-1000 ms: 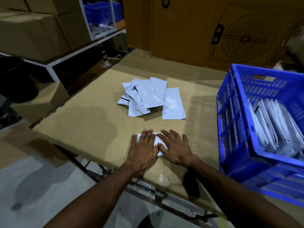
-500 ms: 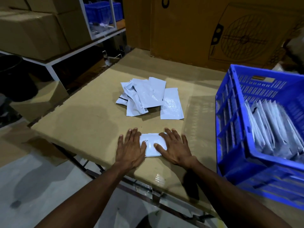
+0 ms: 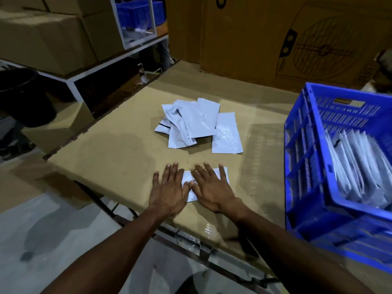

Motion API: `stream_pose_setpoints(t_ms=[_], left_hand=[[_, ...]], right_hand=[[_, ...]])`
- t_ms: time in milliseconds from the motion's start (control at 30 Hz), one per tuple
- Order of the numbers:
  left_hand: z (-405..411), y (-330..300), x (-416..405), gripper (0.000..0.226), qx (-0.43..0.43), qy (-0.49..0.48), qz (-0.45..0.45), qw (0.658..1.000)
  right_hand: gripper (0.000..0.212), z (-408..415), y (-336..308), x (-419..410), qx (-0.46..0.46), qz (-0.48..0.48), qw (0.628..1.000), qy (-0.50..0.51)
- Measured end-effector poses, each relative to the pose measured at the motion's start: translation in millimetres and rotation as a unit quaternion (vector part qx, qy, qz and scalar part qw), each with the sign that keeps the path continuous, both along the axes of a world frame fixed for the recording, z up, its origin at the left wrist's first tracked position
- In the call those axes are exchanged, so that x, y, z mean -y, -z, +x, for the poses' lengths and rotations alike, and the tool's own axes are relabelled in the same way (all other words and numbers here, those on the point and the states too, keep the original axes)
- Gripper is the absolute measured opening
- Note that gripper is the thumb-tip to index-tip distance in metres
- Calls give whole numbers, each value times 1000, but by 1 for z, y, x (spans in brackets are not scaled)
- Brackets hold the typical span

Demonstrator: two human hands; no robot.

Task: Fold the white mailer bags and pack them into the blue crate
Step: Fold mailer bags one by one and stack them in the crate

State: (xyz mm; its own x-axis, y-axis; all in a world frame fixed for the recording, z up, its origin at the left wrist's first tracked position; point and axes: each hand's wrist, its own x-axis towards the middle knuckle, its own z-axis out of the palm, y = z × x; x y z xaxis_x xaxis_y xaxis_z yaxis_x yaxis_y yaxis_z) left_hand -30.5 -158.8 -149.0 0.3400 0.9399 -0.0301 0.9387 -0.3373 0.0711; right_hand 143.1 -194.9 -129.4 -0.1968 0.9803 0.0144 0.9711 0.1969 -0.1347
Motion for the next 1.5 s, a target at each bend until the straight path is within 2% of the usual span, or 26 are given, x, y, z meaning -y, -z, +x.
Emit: stream_pose_setpoints(t_ms=[67, 233, 333, 433, 533, 633, 733, 900, 1067, 1267, 1400, 1500], left_hand=[[-1, 1, 0, 84, 0, 4, 3, 1000], [-2, 2, -3, 85, 4, 4, -25, 1000], [-1, -2, -2, 71, 3, 8, -36, 999], [-3, -5, -4, 65, 69, 0, -51, 996], [6, -18, -11, 71, 172, -18, -31, 984], [30, -22, -8, 57, 144, 75, 14, 987], [41, -7, -1, 53, 91, 130, -8, 987], [37, 7, 3, 56, 93, 118, 37, 988], [35, 8, 2, 55, 84, 121, 35, 989], [34, 6, 2, 59, 89, 110, 25, 990], [35, 4, 1, 75, 91, 85, 8, 992], [32, -1, -1, 85, 125, 57, -4, 991]], right_hand=[[60, 0, 5, 1, -3, 6, 1000, 23], [76, 29, 16, 8, -37, -17, 993, 107], [73, 39, 17, 11, -76, -55, 987, 132], [66, 44, 8, 16, -115, -84, 978, 152], [71, 41, -4, 11, -88, -2, 985, 145], [79, 31, -3, 6, -73, -3, 995, 66], [64, 31, 14, 9, -53, 2, 997, 56], [52, 28, 22, 10, -34, 37, 995, 87], [63, 27, 16, 13, -24, 0, 995, 98], [69, 29, 13, 17, -42, 1, 993, 107], [77, 31, 11, 15, -41, -18, 992, 120], [78, 39, 13, 17, -70, -15, 987, 147]])
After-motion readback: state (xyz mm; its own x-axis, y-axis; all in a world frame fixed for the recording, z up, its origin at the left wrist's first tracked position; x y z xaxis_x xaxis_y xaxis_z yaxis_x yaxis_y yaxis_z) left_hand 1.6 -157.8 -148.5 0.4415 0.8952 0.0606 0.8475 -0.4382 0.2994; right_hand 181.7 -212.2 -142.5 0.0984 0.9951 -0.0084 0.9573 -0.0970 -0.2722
